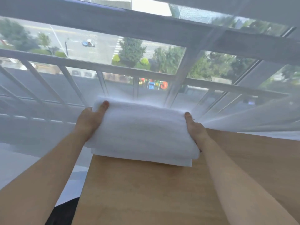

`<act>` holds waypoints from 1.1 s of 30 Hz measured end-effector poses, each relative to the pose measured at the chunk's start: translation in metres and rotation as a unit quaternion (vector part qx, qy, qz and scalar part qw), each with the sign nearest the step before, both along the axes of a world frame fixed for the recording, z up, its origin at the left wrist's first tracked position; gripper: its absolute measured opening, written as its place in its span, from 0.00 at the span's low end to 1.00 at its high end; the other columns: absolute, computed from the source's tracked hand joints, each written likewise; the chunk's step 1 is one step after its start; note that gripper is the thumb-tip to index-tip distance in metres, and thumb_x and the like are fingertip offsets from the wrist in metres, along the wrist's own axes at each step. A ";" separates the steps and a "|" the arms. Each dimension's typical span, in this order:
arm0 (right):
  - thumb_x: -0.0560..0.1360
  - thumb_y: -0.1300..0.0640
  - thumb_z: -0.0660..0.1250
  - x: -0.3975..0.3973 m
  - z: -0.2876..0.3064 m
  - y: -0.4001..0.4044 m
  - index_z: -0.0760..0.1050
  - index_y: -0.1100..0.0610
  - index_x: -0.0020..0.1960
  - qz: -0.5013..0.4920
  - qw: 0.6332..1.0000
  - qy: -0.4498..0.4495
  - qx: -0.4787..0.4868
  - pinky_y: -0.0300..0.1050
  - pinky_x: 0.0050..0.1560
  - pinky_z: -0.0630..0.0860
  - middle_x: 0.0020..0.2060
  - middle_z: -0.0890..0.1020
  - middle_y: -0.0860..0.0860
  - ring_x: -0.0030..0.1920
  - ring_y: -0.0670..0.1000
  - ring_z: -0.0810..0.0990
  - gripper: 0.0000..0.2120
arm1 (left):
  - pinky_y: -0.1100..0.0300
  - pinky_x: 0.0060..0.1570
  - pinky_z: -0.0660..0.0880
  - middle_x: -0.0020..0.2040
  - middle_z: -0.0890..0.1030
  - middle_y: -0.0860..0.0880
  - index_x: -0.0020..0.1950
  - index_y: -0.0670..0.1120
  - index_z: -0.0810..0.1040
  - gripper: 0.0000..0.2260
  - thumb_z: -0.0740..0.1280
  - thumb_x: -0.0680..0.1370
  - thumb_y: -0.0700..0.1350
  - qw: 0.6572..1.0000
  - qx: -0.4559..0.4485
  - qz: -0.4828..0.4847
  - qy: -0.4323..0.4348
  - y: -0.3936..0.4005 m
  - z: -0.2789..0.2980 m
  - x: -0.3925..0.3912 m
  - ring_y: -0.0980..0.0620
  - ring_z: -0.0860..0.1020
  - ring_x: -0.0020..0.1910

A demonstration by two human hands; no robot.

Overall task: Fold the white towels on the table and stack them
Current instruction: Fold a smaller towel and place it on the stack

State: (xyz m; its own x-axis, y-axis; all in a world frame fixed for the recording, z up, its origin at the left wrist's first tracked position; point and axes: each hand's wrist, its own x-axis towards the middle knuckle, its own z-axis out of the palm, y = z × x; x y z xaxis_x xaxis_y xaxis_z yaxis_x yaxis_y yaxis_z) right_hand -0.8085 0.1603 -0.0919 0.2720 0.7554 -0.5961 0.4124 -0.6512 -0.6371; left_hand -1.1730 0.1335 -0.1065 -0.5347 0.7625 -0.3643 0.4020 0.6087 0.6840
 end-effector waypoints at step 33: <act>0.80 0.35 0.41 -0.024 0.006 -0.039 0.57 0.49 0.81 0.322 0.880 -0.288 0.196 0.49 0.80 0.45 0.81 0.57 0.51 0.81 0.51 0.50 0.34 | 0.51 0.79 0.42 0.82 0.57 0.55 0.82 0.55 0.54 0.34 0.41 0.79 0.69 0.857 0.047 -0.379 0.346 0.003 0.014 0.041 0.54 0.48 0.81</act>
